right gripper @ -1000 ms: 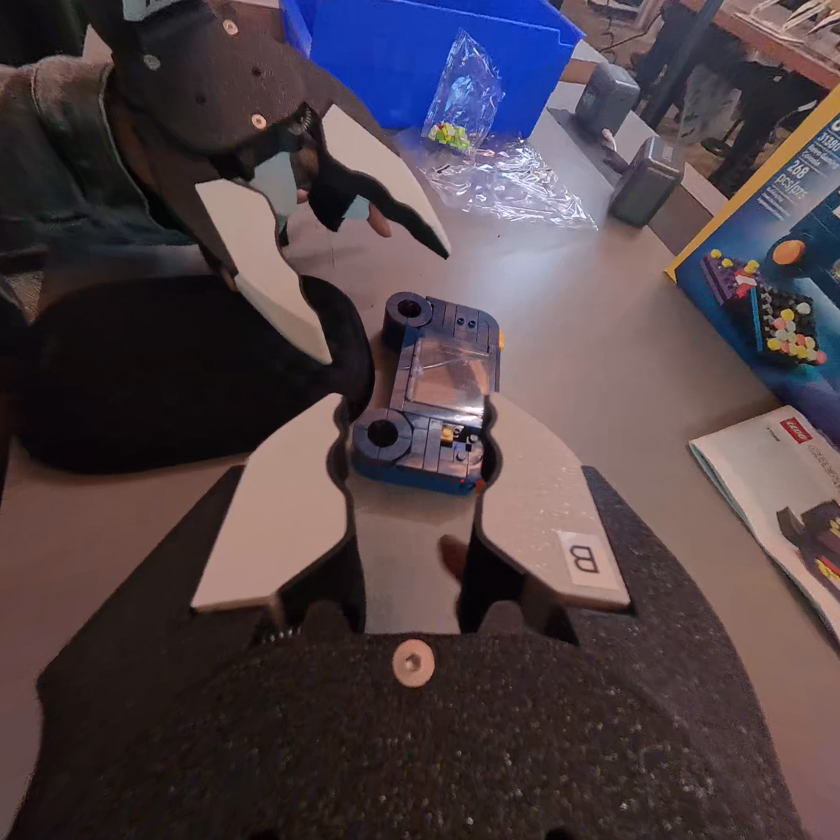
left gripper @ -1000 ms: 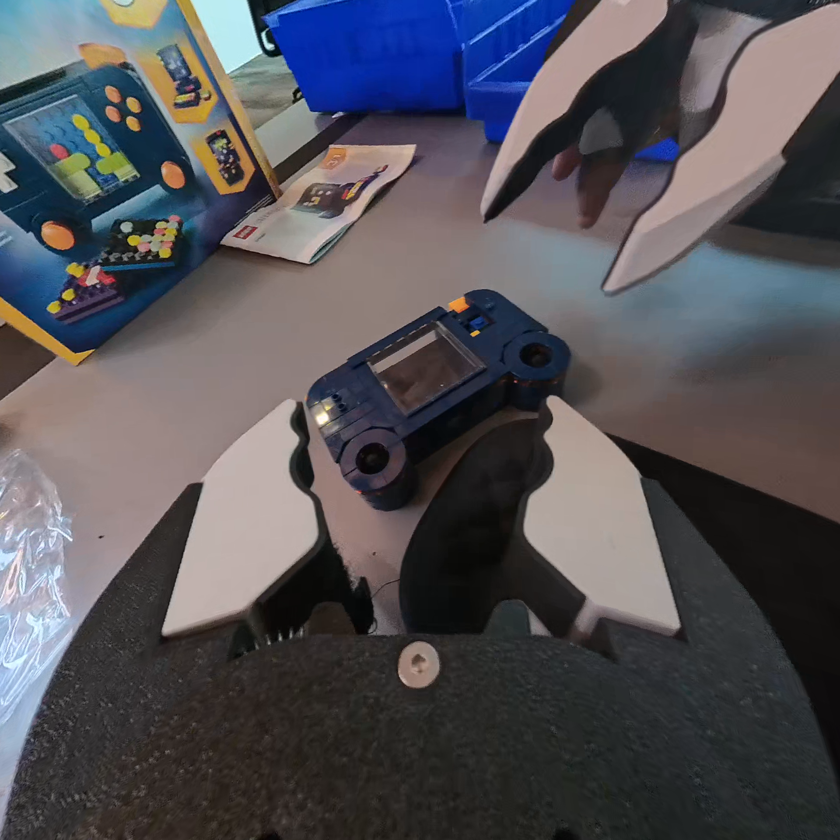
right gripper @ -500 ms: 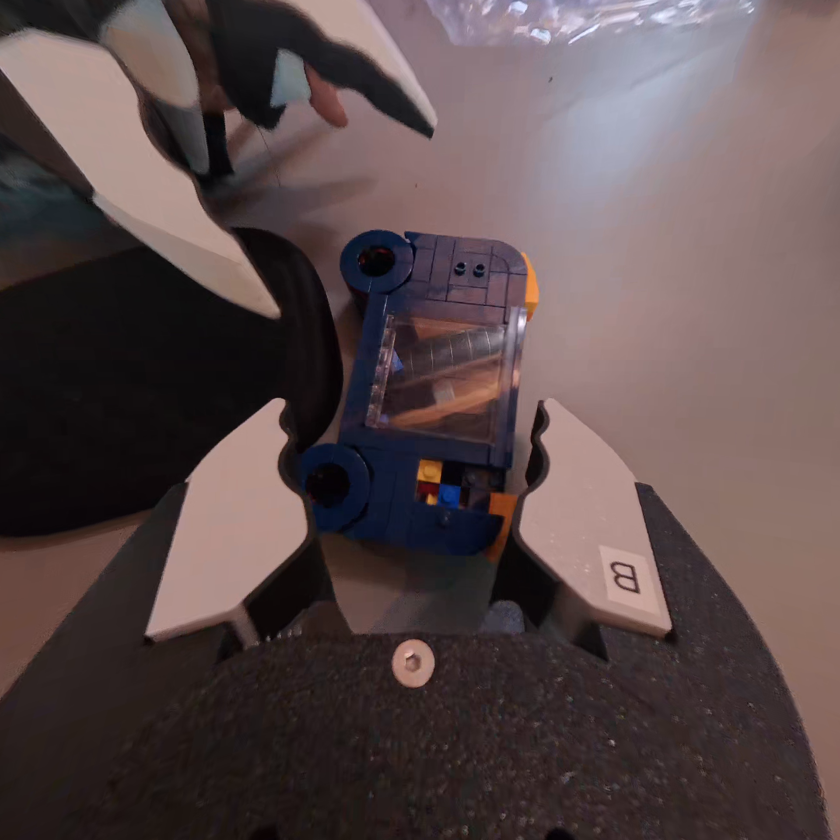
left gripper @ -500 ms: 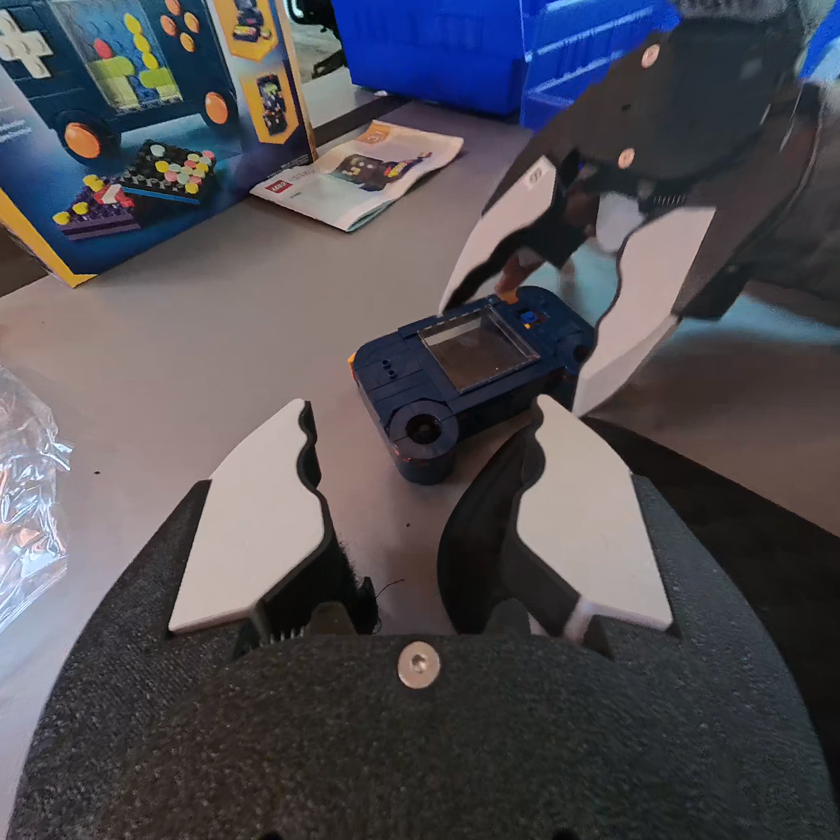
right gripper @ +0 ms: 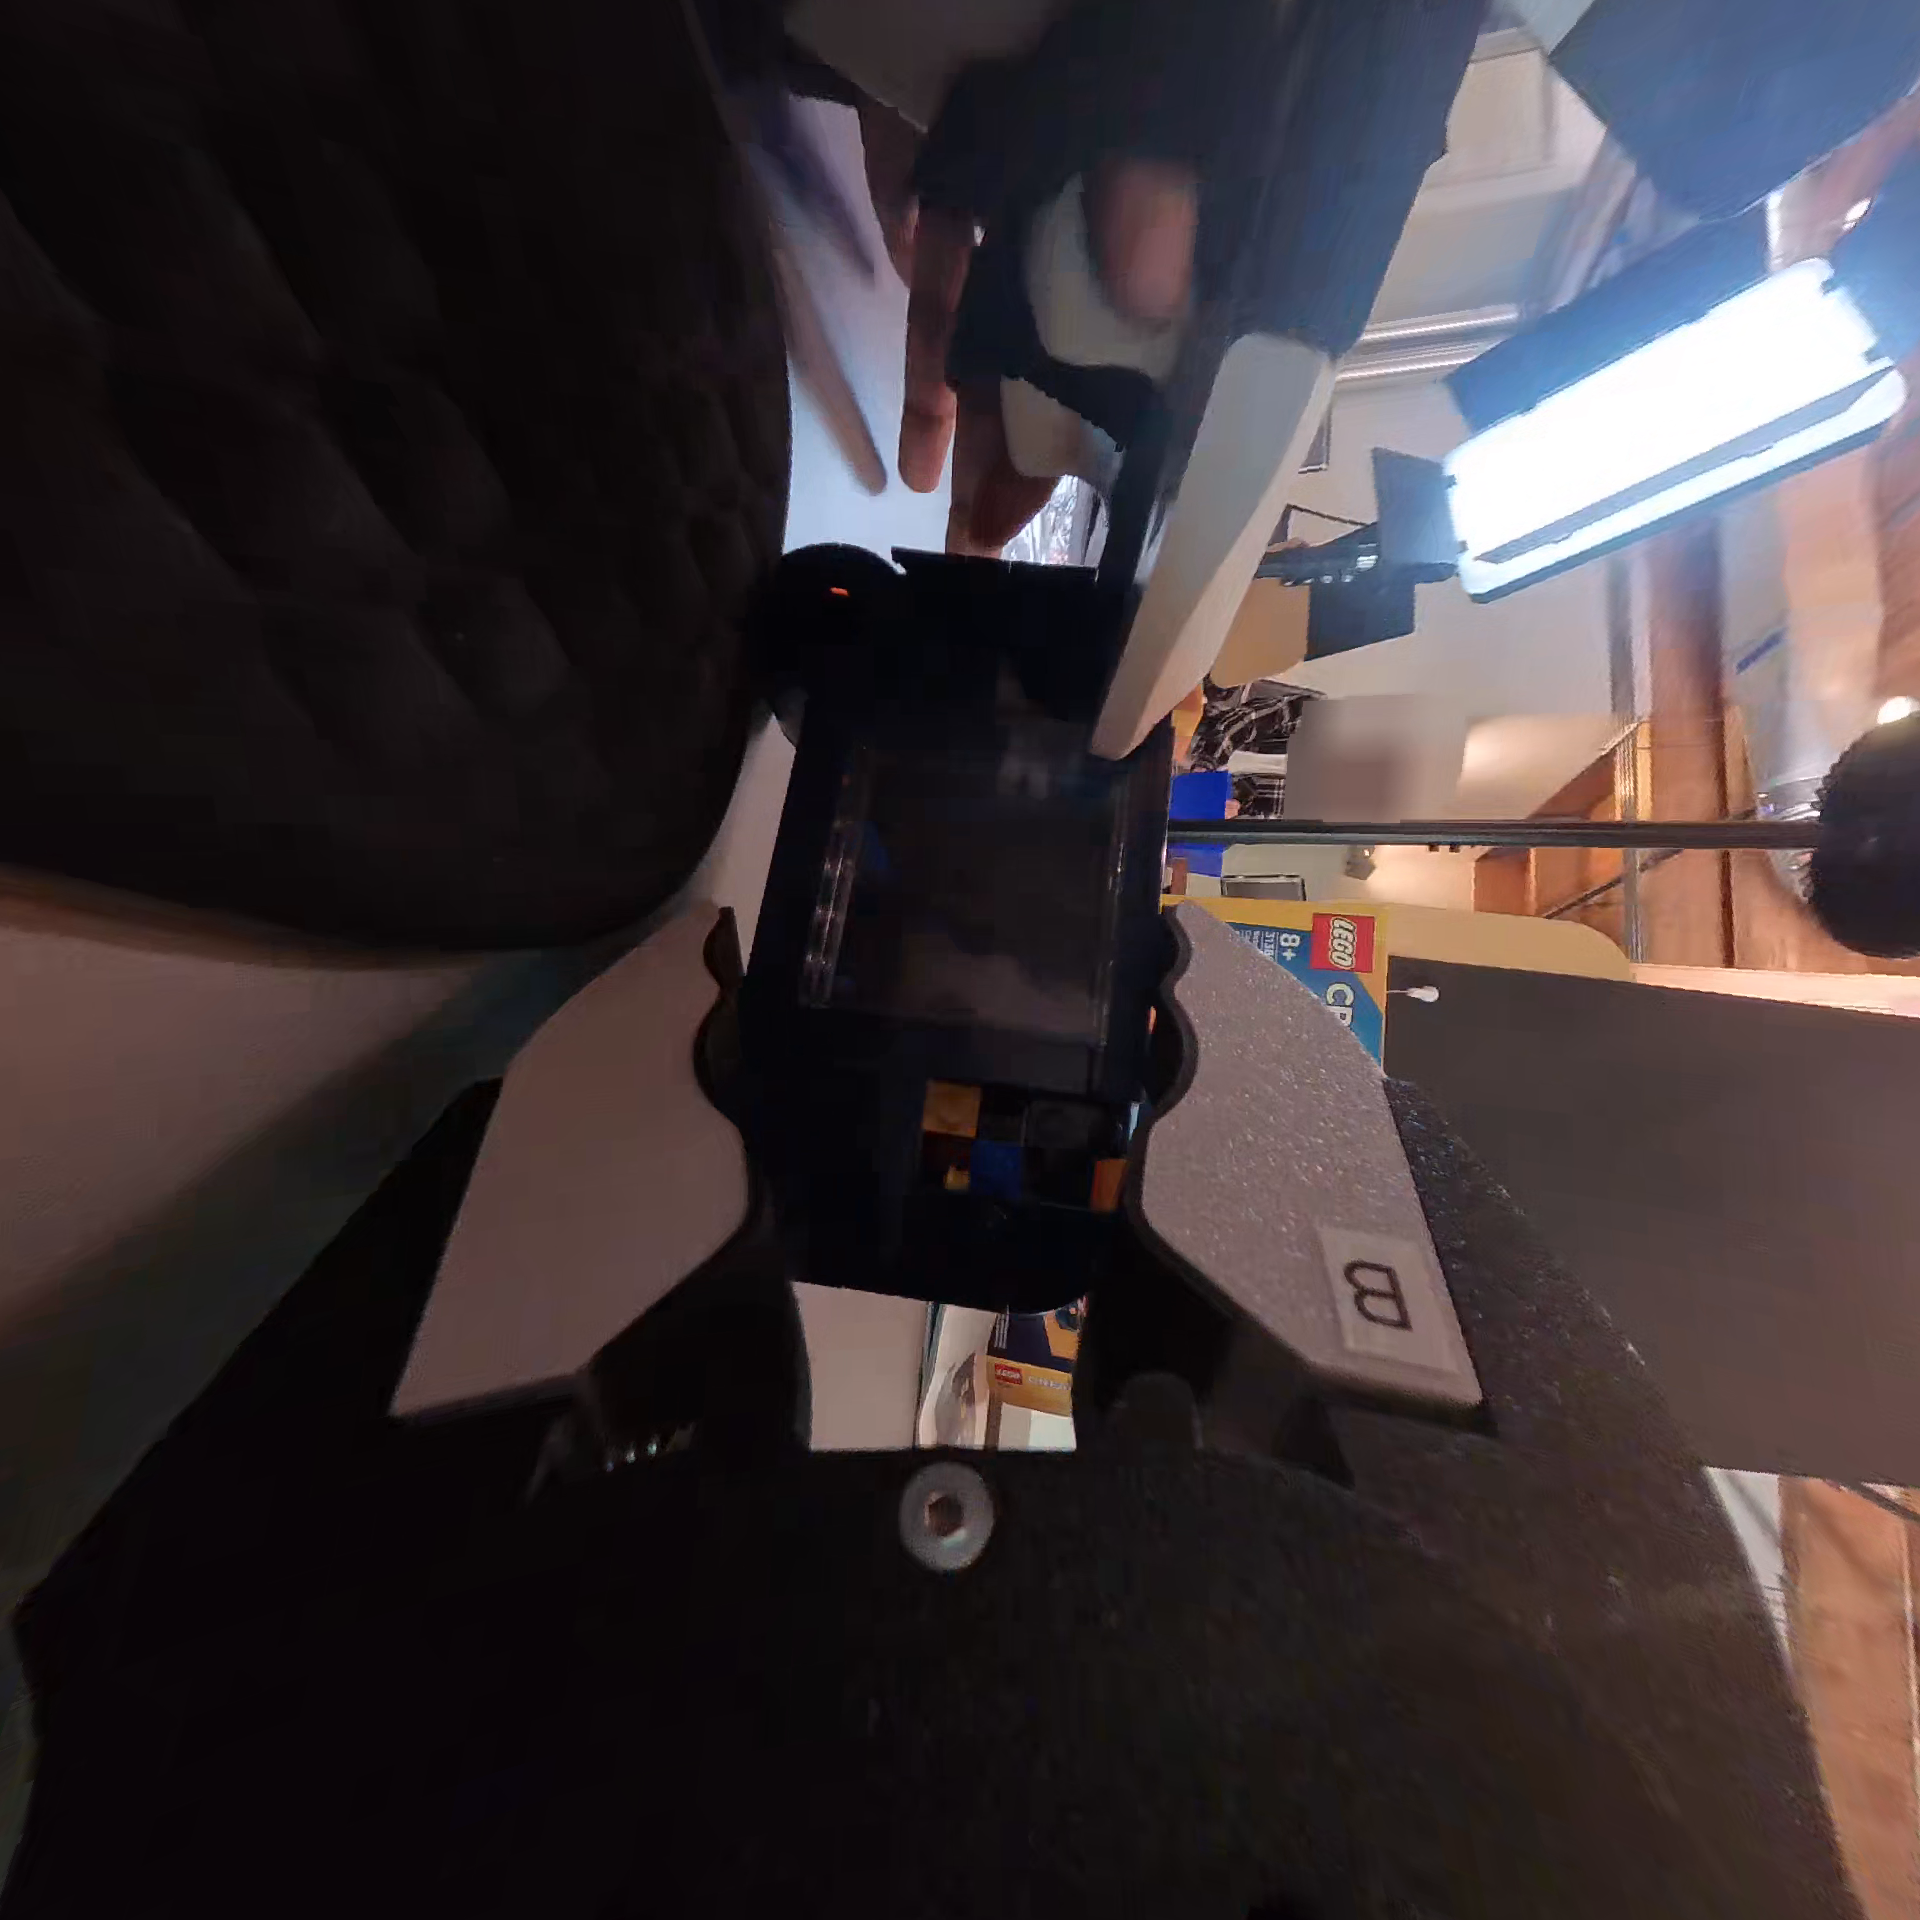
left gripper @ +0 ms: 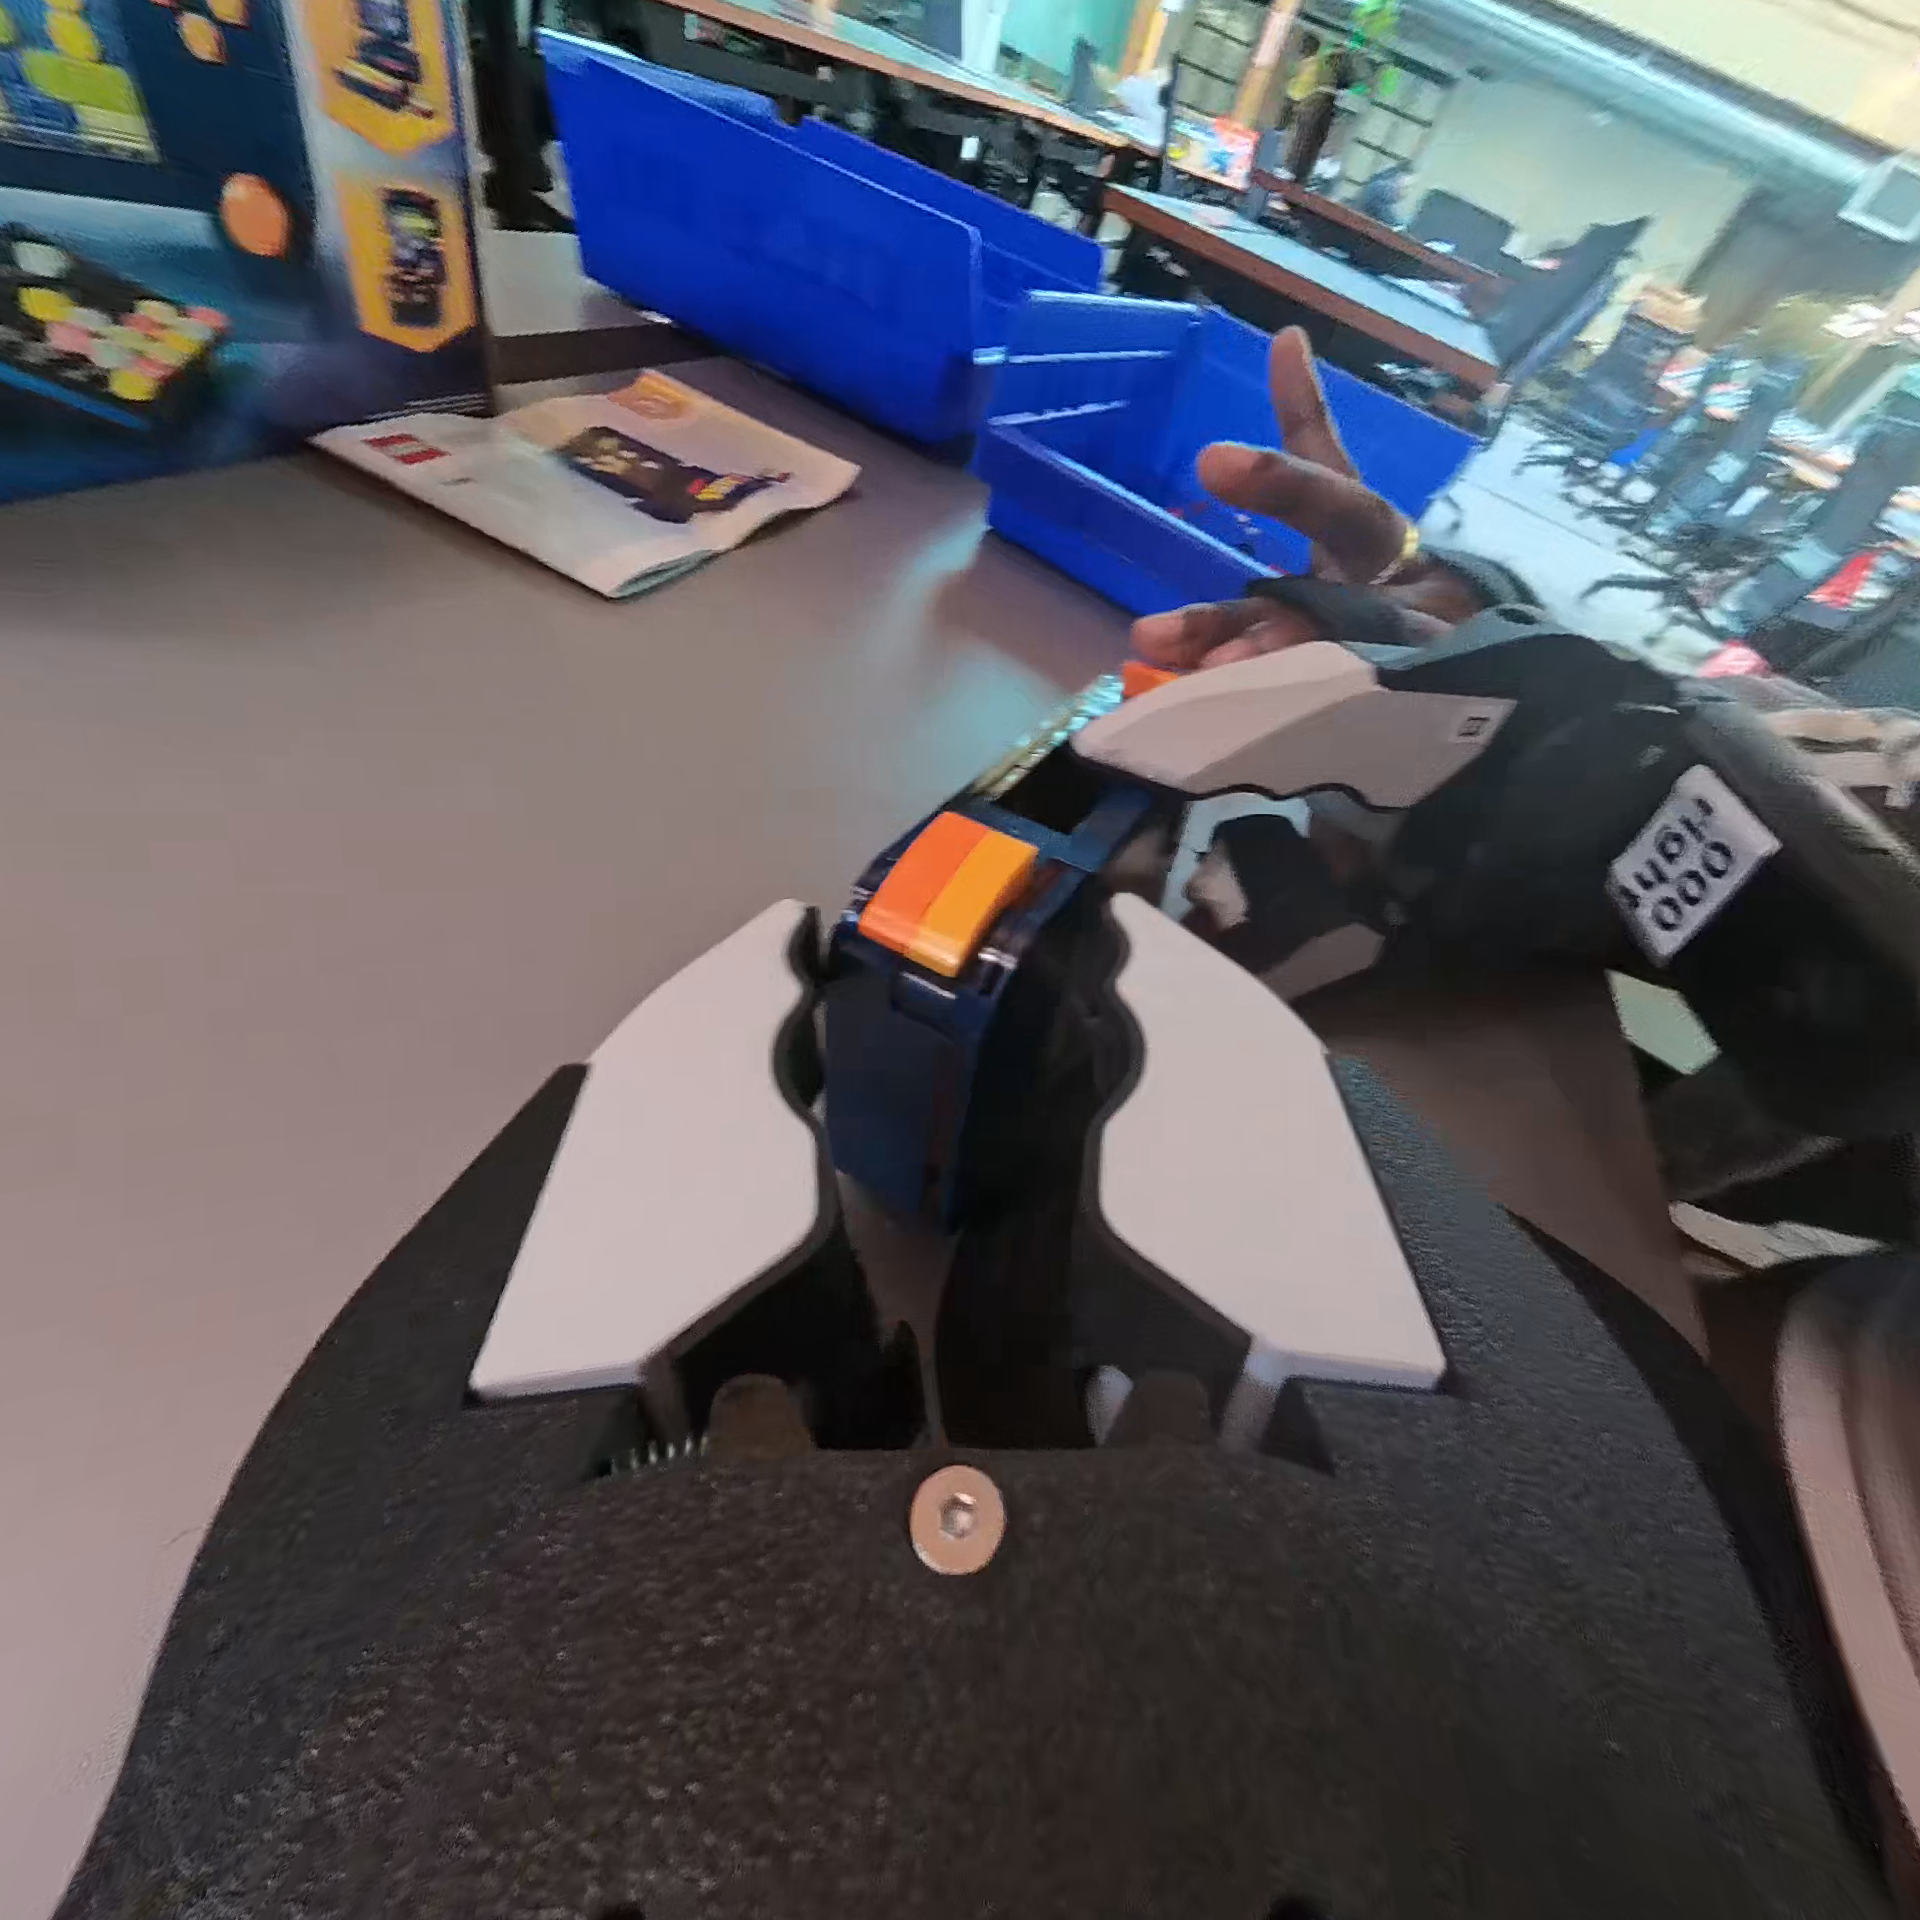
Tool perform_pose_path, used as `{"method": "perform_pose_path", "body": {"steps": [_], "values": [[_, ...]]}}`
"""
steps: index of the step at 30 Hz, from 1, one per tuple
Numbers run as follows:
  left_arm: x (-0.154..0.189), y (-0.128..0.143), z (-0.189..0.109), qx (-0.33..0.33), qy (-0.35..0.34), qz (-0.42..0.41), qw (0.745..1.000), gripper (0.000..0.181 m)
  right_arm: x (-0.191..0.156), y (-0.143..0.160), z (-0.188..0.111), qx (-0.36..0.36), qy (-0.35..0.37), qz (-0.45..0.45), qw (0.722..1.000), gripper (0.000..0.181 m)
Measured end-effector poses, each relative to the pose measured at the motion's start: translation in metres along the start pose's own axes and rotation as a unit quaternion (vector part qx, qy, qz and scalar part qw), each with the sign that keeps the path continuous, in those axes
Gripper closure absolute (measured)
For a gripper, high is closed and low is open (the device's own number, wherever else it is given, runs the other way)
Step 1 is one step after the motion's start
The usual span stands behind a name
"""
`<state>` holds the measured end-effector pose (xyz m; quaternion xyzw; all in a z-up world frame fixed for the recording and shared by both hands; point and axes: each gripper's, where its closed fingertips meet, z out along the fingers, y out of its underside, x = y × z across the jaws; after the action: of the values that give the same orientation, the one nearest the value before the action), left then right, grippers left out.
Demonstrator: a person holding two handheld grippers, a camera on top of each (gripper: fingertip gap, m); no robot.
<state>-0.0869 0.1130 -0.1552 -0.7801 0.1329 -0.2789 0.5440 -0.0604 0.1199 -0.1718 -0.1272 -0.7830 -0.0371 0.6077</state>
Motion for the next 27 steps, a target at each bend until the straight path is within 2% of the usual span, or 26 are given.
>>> {"method": "perform_pose_path", "body": {"steps": [2,4,6,8,10,11,14,15,17,18,19,21,22,24,27], "values": [[0.002,0.001,0.000,-0.008,0.011,0.013,1.000,0.135,0.000,-0.003,-0.003,0.025,-0.005,0.013,1.000,0.106],[0.004,0.003,0.000,-0.012,0.003,0.035,0.999,0.138,0.005,-0.018,-0.015,0.092,-0.017,0.080,0.992,0.118],[0.007,0.005,0.001,-0.016,0.000,0.055,0.998,0.140,0.024,-0.025,-0.028,0.143,-0.009,0.187,0.972,0.125],[0.008,0.005,0.001,-0.018,-0.003,0.066,0.998,0.140,0.039,-0.021,-0.035,0.161,-0.012,0.302,0.940,0.145],[0.008,0.005,0.001,-0.018,-0.002,0.065,0.998,0.140,0.045,-0.023,-0.040,0.174,-0.033,0.361,0.916,0.159],[0.008,0.005,0.001,-0.018,-0.002,0.063,0.998,0.140,0.047,-0.020,-0.039,0.162,-0.035,0.365,0.916,0.166],[0.008,0.005,0.001,-0.018,0.001,0.060,0.998,0.140,0.051,-0.012,-0.033,0.101,-0.062,0.358,0.926,0.161],[0.008,0.005,0.001,-0.018,0.002,0.058,0.998,0.140,0.047,-0.014,-0.031,0.092,-0.101,0.367,0.920,0.161],[0.007,0.005,0.001,-0.018,0.006,0.048,0.999,0.141,0.031,-0.018,-0.030,0.065,-0.213,0.412,0.884,0.149],[0.006,0.004,0.002,-0.017,0.010,0.038,0.999,0.142,0.024,-0.016,-0.029,0.043,-0.255,0.422,0.869,0.152],[0.005,0.003,0.002,-0.015,0.012,0.027,0.999,0.143,0.022,-0.010,-0.025,0.023,-0.270,0.419,0.867,0.152],[0.003,0.002,0.002,-0.015,0.017,0.019,1.000,0.144,0.027,0.002,-0.014,-0.002,-0.258,0.382,0.887,0.153],[0.002,0.002,0.002,-0.015,0.019,0.017,1.000,0.144,0.024,0.002,-0.011,-0.005,-0.281,0.360,0.890,0.155],[0.002,0.002,0.002,-0.019,0.021,0.013,1.000,0.144,0.011,0.004,-0.008,-0.035,-0.364,0.338,0.867,0.157],[-0.004,0.000,0.002,-0.028,0.028,-0.012,0.999,0.144,0.012,0.008,-0.002,-0.043,-0.455,0.309,0.834,0.168]]}}
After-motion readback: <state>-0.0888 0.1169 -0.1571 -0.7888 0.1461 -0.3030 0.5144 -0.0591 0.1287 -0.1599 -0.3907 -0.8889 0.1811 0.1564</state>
